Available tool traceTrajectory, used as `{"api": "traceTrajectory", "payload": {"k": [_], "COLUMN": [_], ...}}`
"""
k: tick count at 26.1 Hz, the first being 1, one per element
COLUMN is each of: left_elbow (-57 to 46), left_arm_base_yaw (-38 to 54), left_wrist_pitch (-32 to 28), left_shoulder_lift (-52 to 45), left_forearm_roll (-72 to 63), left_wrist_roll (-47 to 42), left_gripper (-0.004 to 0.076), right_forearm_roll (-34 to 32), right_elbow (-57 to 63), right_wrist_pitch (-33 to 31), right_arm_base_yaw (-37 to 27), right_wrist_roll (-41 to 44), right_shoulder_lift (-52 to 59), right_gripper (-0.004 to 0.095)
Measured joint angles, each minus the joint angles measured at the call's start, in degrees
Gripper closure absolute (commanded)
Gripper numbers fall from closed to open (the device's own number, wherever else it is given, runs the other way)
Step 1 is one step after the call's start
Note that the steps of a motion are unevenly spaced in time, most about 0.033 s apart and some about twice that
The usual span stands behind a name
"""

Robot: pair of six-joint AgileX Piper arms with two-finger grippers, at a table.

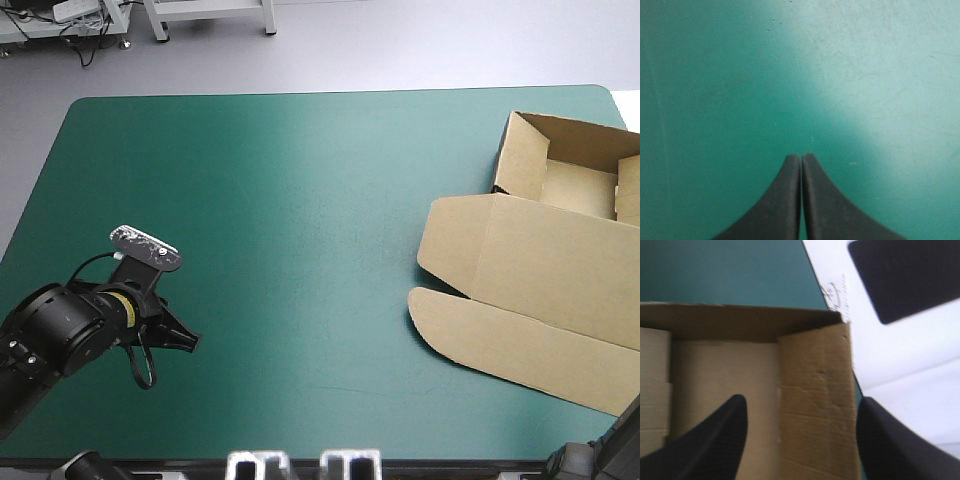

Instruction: Fold the box

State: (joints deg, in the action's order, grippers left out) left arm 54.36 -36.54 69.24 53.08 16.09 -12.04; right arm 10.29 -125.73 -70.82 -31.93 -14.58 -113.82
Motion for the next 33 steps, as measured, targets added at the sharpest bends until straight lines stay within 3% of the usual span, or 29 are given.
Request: {"api": "traceTrajectory", "payload": {"k": [1,2,5,9,20,24,33], "left_elbow": [0.0,0.0,0.0,0.0,-0.06,-0.78,-0.96], "left_arm_base_yaw": [0.0,0.0,0.0,0.0,0.0,0.0,0.0], "left_wrist_pitch": [-0.24,-0.5,-1.33,-2.22,-2.22,-2.38,-5.19], "left_shoulder_lift": [0.0,0.0,0.0,0.0,0.0,0.0,0.0], "left_forearm_roll": [0.0,0.0,-0.05,-0.82,-3.95,-4.71,-7.18], "left_wrist_roll": [0.0,0.0,-0.21,-1.51,-1.69,-1.69,-1.69], "left_gripper": [0.0727,0.0727,0.0727,0.0727,0.0727,0.0727,0.0727], "right_forearm_roll": [4.17,6.39,14.64,17.57,9.2,8.23,3.01], "right_elbow": [-0.65,-0.87,-1.11,1.06,29.24,41.79,64.03], "right_wrist_pitch": [-0.49,-0.54,-0.54,-0.54,-0.56,-0.56,0.42], "right_arm_base_yaw": [0.12,0.41,4.26,15.43,38.79,42.09,42.33], "right_wrist_roll": [-1.36,-2.12,-5.2,-6.28,-8.79,-8.99,-9.23], "right_shoulder_lift": [2.37,3.63,8.97,15.64,30.12,36.18,54.51], "right_gripper": [0.0733,0.0912,0.0928,0.0928,0.0928,0.0927,0.0928]}}
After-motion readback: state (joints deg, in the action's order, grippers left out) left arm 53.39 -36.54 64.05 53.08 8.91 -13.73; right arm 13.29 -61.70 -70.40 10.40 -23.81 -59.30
